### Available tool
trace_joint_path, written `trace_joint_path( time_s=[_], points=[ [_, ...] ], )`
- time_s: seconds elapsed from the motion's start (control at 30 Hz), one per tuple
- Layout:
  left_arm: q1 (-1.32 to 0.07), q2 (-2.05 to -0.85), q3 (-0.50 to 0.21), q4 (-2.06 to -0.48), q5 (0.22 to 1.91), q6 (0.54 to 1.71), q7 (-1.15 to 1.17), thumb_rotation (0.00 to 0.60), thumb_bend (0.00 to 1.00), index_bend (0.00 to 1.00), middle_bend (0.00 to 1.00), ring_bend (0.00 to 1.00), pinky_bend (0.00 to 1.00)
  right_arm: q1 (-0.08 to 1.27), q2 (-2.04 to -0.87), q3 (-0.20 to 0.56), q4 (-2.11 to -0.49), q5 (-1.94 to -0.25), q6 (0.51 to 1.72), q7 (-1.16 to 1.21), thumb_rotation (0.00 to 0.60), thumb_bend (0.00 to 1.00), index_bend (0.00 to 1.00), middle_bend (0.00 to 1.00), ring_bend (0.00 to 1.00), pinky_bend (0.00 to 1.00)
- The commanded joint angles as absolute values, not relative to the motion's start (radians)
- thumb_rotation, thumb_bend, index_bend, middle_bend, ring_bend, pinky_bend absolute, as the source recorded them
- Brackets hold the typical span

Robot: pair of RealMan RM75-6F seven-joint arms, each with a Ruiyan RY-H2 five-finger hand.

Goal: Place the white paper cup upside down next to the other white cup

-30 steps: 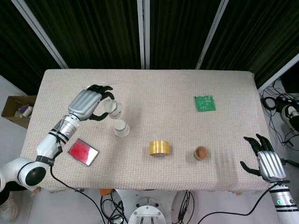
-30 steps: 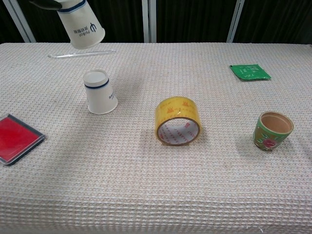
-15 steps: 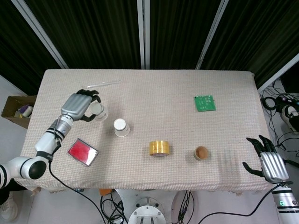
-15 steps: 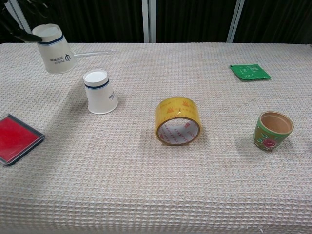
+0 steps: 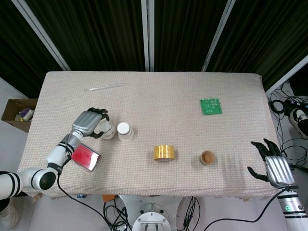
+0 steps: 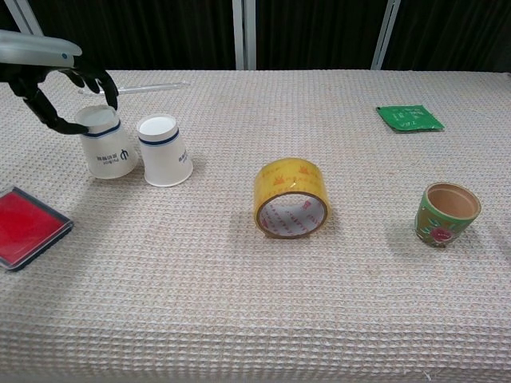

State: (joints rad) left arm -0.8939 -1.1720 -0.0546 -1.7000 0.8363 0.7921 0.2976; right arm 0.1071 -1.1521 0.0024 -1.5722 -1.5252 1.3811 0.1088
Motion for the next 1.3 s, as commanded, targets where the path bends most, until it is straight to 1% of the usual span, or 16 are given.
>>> trace_joint_path(
  time_s=[0.03,0.2,0.37,0.57,0.73,0.77,0.87,1.0,1.1,1.23,1.3],
  points=[
    [-0.896,-1.186,-0.054,-1.691,0.838,0.786,0.298,0.600,0.38,0.35,0.14,0.15,0.14,0.106,-1.152,0.002,-1.574,-1.523,1.380,0.106,0.600,0.19,0.16,0.20,0.00,0.11],
    [-0.890,-1.207,-0.059,-1.679,0.844,0.791,0.288,0.600,0.38,0.35,0.14,0.15,0.14,0.107,-1.152,0.003,-1.577,-1.521,1.378,0.102,0.600,0.19,0.16,0.20,0.00,0.11],
    [-0.886,-1.221,-0.054,-1.670,0.842,0.804,0.305,0.600,0.35,0.28,0.14,0.15,0.14,0.109,-1.150,0.003,-1.582,-1.521,1.375,0.094,0.600,0.19,0.16,0.20,0.00,0.11],
    [-0.872,-1.220,-0.055,-1.678,0.852,0.825,0.304,0.600,0.29,0.21,0.14,0.15,0.13,0.108,-1.148,0.004,-1.585,-1.518,1.376,0.092,0.600,0.19,0.16,0.20,0.00,0.11],
    [-0.851,-1.169,-0.067,-1.732,0.852,0.853,0.286,0.600,0.21,0.16,0.13,0.15,0.13,0.107,-1.145,0.005,-1.592,-1.522,1.382,0.089,0.600,0.19,0.16,0.20,0.00,0.11],
    [-0.841,-1.154,-0.074,-1.746,0.859,0.872,0.277,0.600,0.20,0.15,0.13,0.15,0.13,0.106,-1.143,0.005,-1.593,-1.522,1.383,0.088,0.600,0.19,0.16,0.20,0.00,0.11],
    [-0.776,-1.109,-0.092,-1.773,0.915,0.990,0.232,0.600,0.19,0.14,0.13,0.15,0.13,0.102,-1.135,0.005,-1.598,-1.521,1.389,0.088,0.600,0.19,0.16,0.20,0.00,0.11],
    [-0.650,-1.095,-0.092,-1.715,1.014,1.240,0.221,0.600,0.19,0.17,0.15,0.15,0.13,0.098,-1.115,0.006,-1.607,-1.520,1.395,0.083,0.600,0.19,0.16,0.20,0.00,0.11],
    [-0.560,-1.087,-0.068,-1.674,1.046,1.364,0.231,0.600,0.19,0.21,0.15,0.15,0.13,0.101,-1.097,0.008,-1.619,-1.528,1.398,0.076,0.600,0.19,0.16,0.20,0.00,0.11],
    [-0.443,-1.064,-0.023,-1.669,1.090,1.457,0.173,0.600,0.18,0.22,0.15,0.15,0.13,0.109,-1.074,0.006,-1.638,-1.543,1.392,0.099,0.600,0.19,0.16,0.20,0.00,0.11],
    [-0.385,-1.066,0.011,-1.660,1.138,1.504,0.153,0.600,0.17,0.22,0.15,0.15,0.13,0.112,-1.071,0.009,-1.643,-1.550,1.397,0.097,0.600,0.19,0.16,0.20,0.00,0.11]
  ],
)
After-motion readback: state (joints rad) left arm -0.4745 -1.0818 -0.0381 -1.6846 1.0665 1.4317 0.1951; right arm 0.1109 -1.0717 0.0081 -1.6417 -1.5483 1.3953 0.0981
